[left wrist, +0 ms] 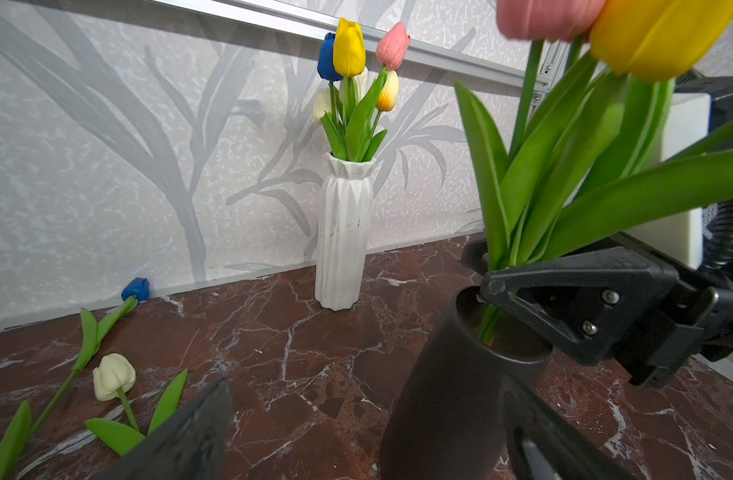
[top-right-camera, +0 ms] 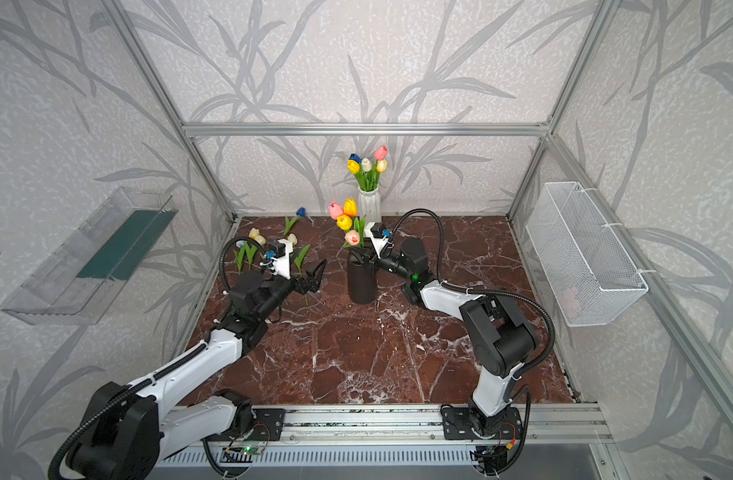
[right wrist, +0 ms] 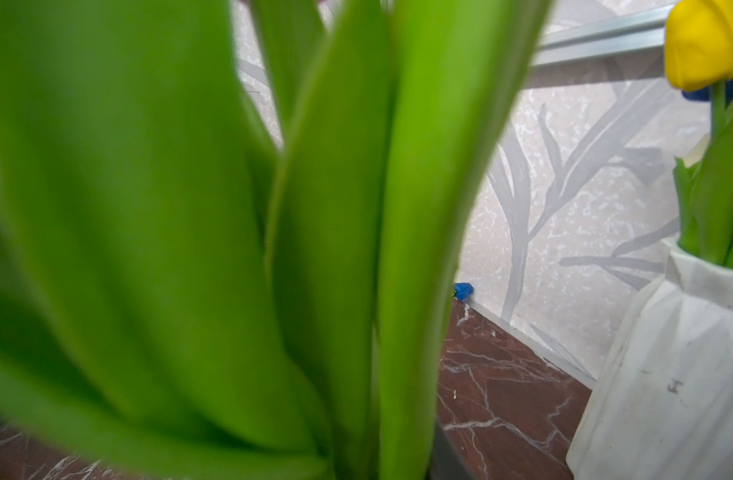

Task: Arrange the flowers into the vase
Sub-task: 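Open and withdraw the left gripper while the right gripper steadies the bunch, then retract the right gripper from the bunch while the left nears a white tulip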

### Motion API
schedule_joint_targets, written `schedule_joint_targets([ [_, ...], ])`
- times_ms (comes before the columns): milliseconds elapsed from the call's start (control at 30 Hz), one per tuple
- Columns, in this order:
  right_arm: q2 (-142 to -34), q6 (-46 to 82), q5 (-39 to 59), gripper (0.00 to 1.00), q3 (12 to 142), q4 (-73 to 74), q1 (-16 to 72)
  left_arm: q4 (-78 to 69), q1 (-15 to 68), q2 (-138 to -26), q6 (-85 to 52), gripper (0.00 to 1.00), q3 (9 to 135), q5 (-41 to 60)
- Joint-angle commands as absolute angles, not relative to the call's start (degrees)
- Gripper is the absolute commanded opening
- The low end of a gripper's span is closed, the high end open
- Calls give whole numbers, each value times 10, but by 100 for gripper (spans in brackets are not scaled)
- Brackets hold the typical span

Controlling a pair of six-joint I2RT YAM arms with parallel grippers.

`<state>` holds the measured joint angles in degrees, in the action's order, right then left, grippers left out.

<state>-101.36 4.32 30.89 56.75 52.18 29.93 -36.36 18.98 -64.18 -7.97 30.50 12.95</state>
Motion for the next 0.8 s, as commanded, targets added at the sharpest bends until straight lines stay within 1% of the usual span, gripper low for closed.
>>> schedule_joint_targets([
  [0,-1009,27,293,43,573,493,297,-365,181,-649,-92,99,314,111],
  [67,-1007,18,291,44,578,472,297,-351,173,-655,-98,99,318,110],
  [100,-1008,15,287,46,580,463,297,-344,169,-658,-101,99,319,110],
  [300,-993,-1,289,67,583,431,298,-329,137,-664,-130,99,315,110],
  [333,-989,-3,295,71,589,397,297,-317,131,-667,-134,100,319,104],
  [400,-981,-12,303,77,596,371,298,-278,119,-677,-148,99,334,82],
  [467,-967,-17,300,81,599,352,298,-236,104,-693,-168,99,354,59],
  [500,-959,-21,299,85,602,336,298,-205,95,-705,-180,99,368,52],
  [567,-947,-26,292,96,605,315,298,-146,82,-732,-193,99,402,44],
  [600,-938,-28,285,99,602,308,298,-116,76,-748,-195,100,419,41],
  [767,-888,-46,266,99,577,292,298,-53,68,-803,-212,99,467,29],
])
